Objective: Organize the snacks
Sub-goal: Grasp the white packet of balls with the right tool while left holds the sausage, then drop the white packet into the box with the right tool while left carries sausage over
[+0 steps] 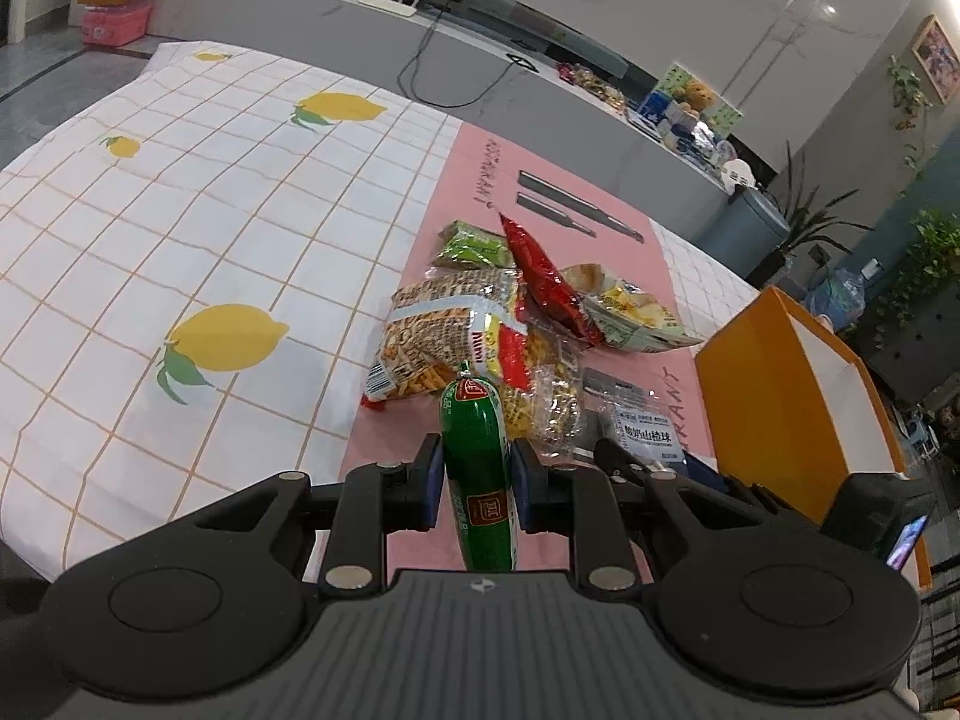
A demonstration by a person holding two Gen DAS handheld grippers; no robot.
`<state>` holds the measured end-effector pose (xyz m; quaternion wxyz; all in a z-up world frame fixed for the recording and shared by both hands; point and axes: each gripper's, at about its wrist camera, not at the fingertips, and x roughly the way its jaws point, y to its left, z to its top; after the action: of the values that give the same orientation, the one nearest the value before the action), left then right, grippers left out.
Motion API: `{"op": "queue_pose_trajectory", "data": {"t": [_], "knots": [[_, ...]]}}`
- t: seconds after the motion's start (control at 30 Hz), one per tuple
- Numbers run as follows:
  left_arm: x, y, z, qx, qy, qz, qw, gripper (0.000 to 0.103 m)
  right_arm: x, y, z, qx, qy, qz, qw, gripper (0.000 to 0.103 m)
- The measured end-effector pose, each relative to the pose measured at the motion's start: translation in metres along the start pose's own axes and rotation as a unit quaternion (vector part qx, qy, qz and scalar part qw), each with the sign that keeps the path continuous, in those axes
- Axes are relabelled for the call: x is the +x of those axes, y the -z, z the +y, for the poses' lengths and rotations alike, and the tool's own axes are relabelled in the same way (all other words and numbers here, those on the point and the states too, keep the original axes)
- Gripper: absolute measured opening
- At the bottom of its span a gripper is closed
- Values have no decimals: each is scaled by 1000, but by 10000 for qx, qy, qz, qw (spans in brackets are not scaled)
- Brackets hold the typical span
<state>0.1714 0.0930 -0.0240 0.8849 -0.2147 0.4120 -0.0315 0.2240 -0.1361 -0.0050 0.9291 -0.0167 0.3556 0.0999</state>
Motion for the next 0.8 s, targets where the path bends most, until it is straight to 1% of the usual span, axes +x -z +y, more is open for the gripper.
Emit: {"op": "queue_pose_trajectory", "data": {"t": [0.1,0.17,0.23,0.37,0.43,0.57,0.67,0.7,0.8], "knots": [[-6,-3,-2,27,140,-76,9999,26,-17,-3,-5,164,9,-117,9998,60],[-10,-4,-5,112,292,-121,9994,26,-27,-7,-6,49,49,-217,9997,60],[-17,-5,-10,210,507,-206,9983,26,-40,-13,-7,-124,76,-377,9992,60],[-35,-4,-27,505,785,-513,9943,26,-76,-27,-19,-28,-10,-813,9967,59],[-41,-4,-37,587,933,-586,9922,26,-96,-34,-27,-13,-88,-1023,9947,59],[-42,-4,-53,618,1262,-609,9882,26,-138,-50,-51,24,-171,-1449,9893,59],[-35,-3,-69,690,1409,-558,9860,26,-162,-54,-74,-95,-182,-1589,9871,59],[-33,-3,-74,727,1450,-548,9852,26,-168,-55,-82,-146,-160,-1594,9870,59],[-29,-1,-90,827,1671,-510,9811,26,-185,-50,-110,-128,147,-1553,9877,58]]}}
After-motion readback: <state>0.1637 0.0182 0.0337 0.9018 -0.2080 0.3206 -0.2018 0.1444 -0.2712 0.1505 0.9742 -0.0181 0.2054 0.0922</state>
